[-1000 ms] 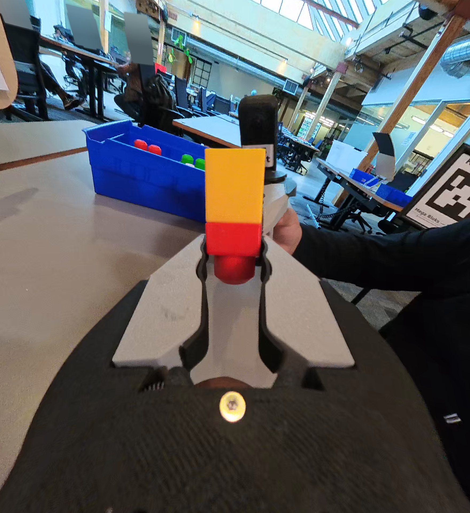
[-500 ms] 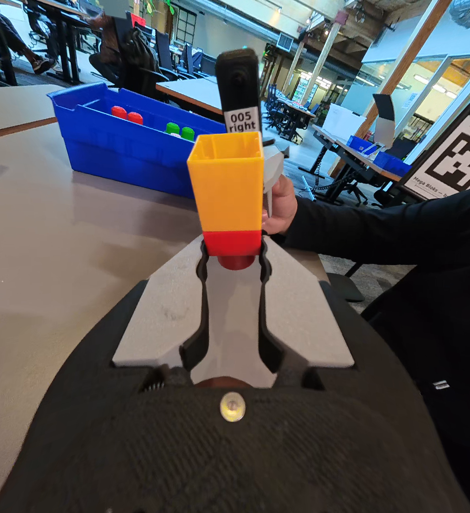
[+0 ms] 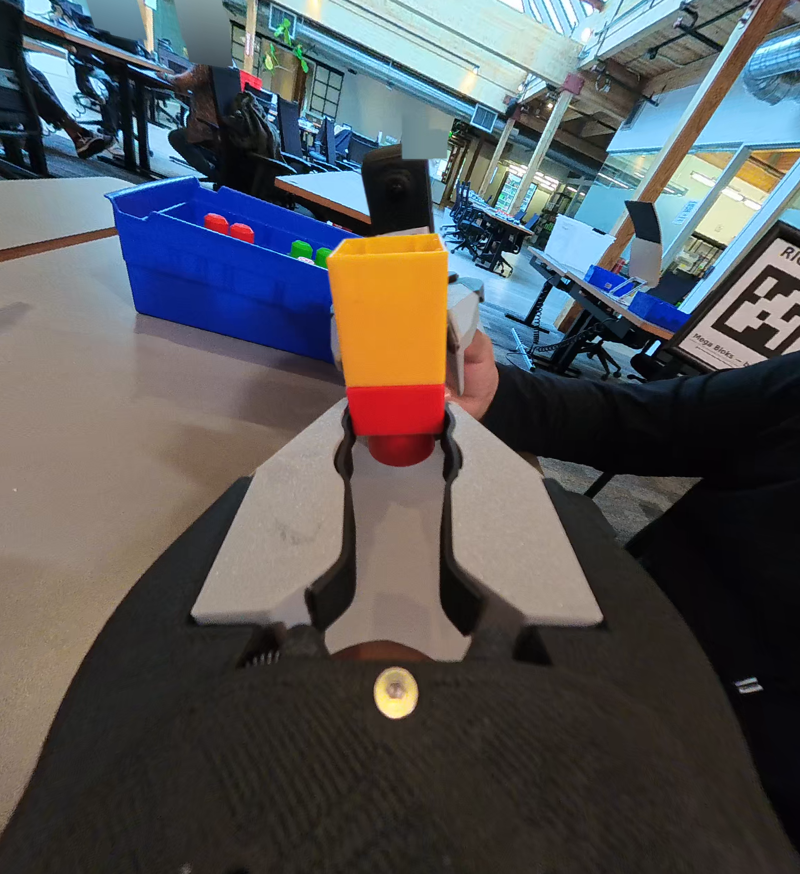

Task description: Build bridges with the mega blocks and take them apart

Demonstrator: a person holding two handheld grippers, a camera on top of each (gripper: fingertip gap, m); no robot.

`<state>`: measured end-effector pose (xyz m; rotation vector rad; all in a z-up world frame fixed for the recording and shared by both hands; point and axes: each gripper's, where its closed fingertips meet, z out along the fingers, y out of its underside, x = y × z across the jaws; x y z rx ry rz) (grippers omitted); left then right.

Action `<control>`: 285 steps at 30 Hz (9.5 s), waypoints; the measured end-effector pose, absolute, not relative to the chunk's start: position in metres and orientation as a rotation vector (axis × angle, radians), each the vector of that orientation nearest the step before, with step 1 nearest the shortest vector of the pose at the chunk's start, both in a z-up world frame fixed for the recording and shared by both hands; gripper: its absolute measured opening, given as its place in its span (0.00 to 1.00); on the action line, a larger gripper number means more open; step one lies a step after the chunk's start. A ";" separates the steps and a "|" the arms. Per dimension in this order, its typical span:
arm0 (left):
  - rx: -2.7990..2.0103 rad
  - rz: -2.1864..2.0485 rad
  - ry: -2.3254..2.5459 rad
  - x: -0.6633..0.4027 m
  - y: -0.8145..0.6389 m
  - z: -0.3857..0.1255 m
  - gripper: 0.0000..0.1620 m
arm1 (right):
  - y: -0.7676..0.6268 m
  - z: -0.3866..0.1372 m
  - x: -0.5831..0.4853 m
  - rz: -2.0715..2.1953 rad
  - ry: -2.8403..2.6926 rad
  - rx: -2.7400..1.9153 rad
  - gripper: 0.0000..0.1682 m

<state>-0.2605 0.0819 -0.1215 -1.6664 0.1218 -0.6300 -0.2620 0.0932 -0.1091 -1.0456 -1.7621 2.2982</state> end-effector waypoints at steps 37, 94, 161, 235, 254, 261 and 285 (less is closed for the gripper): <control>-1.732 -0.613 0.134 -0.255 0.089 -0.138 0.24 | 0.092 -0.122 -0.264 2.273 -1.775 -1.110 0.19; -1.653 -0.155 -0.053 -0.372 0.005 -0.098 0.22 | 0.055 -0.228 -0.348 1.132 -2.348 -1.093 0.20; -1.882 -0.207 0.016 -0.313 0.074 -0.163 0.32 | 0.113 -0.096 -0.331 1.348 -1.568 -0.966 0.00; -1.605 -0.485 -0.070 -0.329 0.048 -0.115 0.21 | 0.084 -0.237 -0.320 1.198 -2.333 -1.104 0.20; -1.837 -0.561 0.123 -0.288 0.055 -0.158 0.21 | 0.053 -0.215 -0.277 1.278 -2.554 -0.861 0.20; -1.893 -0.554 0.141 -0.285 0.055 -0.169 0.21 | 0.060 -0.212 -0.277 1.264 -2.543 -0.870 0.20; -1.917 -0.519 0.172 -0.280 0.056 -0.172 0.21 | 0.051 -0.226 -0.276 1.184 -2.594 -0.870 0.20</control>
